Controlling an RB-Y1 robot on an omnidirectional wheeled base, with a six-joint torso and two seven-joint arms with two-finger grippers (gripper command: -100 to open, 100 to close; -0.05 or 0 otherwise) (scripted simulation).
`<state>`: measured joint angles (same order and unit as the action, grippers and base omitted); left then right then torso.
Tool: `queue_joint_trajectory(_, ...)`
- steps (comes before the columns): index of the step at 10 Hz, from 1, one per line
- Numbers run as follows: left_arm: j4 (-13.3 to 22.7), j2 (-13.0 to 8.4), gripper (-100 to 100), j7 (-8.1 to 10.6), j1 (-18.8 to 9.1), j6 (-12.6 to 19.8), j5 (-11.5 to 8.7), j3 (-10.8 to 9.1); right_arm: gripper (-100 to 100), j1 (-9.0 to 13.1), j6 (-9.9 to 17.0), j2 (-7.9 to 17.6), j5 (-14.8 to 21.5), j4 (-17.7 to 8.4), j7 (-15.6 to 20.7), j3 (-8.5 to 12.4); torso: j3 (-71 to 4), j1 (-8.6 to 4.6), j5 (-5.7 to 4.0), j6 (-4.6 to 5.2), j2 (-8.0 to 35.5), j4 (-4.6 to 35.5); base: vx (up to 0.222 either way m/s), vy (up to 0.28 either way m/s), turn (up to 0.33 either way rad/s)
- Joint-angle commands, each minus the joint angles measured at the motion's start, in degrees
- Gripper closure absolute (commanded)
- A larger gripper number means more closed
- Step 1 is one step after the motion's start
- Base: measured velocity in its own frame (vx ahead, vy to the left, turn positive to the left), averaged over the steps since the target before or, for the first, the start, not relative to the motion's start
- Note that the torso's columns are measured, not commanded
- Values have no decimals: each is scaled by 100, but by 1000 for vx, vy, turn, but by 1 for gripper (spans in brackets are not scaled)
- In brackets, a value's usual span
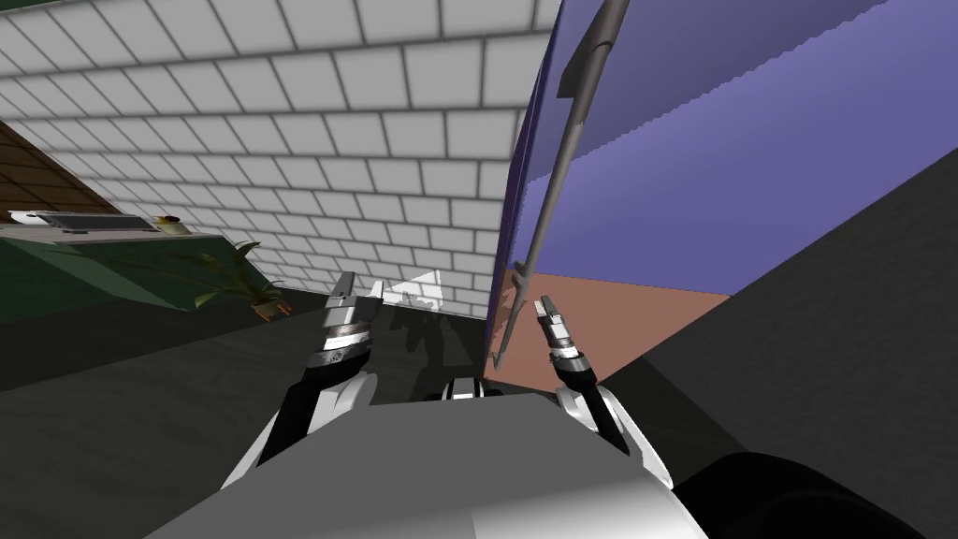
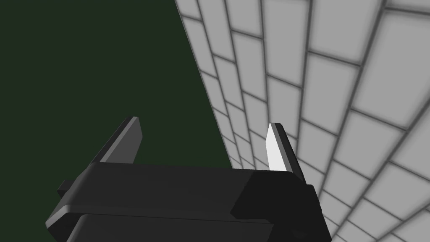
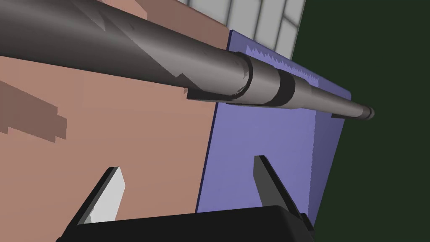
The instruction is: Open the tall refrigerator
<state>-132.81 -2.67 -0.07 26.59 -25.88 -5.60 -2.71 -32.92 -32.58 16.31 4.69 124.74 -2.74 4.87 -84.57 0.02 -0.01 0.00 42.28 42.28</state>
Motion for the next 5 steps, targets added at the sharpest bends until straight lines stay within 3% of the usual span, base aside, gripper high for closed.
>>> queue_joint_trajectory(1,0,1,0,0,0,0,0,1,-100,-93,91,404,131,-163,34,254,1,21,7,0,1,1,-8,148,17)
queue_joint_trajectory(2,0,0,0,0,0,0,0,0,-100,-168,145,609,223,-278,54,434,-2,3,4,1,-3,0,-17,143,51)
queue_joint_trajectory(3,0,0,0,0,0,0,0,0,-100,-168,145,657,223,-278,54,434,0,-4,0,0,1,0,-19,105,21)
queue_joint_trajectory(4,0,0,0,0,0,0,0,0,-100,-244,200,885,318,-395,76,620,1,-17,-3,0,1,1,-25,113,55)
queue_joint_trajectory(5,0,0,0,0,0,0,0,0,-100,-244,200,906,318,-395,76,620,2,-9,-3,0,3,1,-15,106,21)
